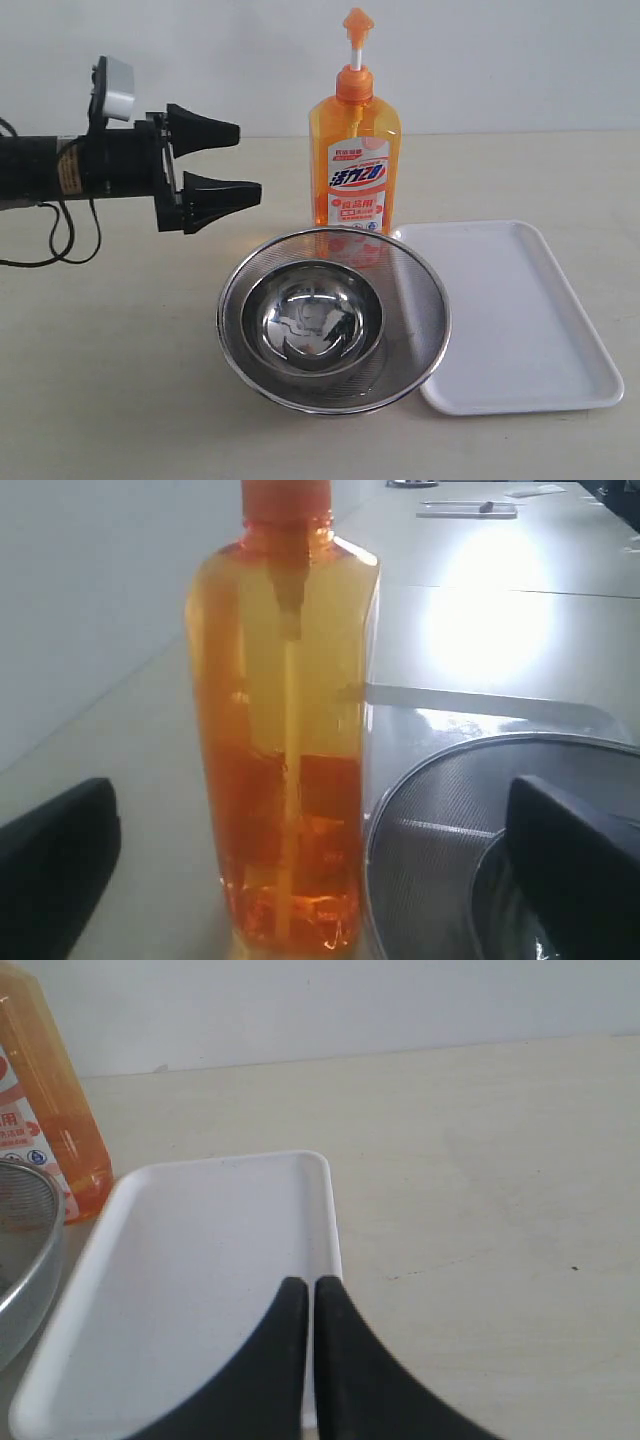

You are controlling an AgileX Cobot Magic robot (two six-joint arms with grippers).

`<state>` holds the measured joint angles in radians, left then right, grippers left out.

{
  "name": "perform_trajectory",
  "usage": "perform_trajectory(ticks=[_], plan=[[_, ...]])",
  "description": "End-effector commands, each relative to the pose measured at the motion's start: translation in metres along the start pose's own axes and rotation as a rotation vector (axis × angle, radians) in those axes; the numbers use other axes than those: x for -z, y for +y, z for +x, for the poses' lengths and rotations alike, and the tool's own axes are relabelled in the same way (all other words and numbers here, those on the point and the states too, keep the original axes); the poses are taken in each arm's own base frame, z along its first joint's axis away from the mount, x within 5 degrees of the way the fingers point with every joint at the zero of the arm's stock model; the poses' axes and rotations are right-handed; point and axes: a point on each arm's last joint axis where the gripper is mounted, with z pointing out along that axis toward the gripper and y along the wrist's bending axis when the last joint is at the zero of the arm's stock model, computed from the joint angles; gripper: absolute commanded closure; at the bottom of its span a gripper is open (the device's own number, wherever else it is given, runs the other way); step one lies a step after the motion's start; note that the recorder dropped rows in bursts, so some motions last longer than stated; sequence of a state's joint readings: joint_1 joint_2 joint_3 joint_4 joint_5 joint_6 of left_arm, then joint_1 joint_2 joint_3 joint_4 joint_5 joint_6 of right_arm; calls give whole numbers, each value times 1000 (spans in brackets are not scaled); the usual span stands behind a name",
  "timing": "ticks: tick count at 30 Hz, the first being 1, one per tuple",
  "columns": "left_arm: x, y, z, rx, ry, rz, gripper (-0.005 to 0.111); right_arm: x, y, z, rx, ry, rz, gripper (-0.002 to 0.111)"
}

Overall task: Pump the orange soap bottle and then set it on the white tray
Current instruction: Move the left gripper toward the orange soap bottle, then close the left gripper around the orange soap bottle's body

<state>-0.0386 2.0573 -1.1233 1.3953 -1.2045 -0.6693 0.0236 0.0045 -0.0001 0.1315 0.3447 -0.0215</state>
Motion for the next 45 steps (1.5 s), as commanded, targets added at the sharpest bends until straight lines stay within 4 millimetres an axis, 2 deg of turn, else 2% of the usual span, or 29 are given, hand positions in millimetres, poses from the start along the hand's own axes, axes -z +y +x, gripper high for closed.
perform_trajectory(ticks=[1,7,12,18,25,31,45], plan=[[-29,4,-7,-26,-14,90,10,0,0,-1,6,-15,4,108],[-52,26,-25,-41,-28,129,10,0,0,-1,6,-15,4,108],[-63,38,-24,-25,54,177,10,0,0,-1,6,-15,4,108],[-76,47,-22,3,48,191,10,0,0,-1,4,-15,4,108],[-99,44,-11,31,52,229,10,0,0,-1,4,-15,4,108],[-117,37,-12,32,28,252,10,0,0,-1,4,-15,4,108],[-135,29,-13,77,-16,231,10,0,0,-1,4,-15,4,108]])
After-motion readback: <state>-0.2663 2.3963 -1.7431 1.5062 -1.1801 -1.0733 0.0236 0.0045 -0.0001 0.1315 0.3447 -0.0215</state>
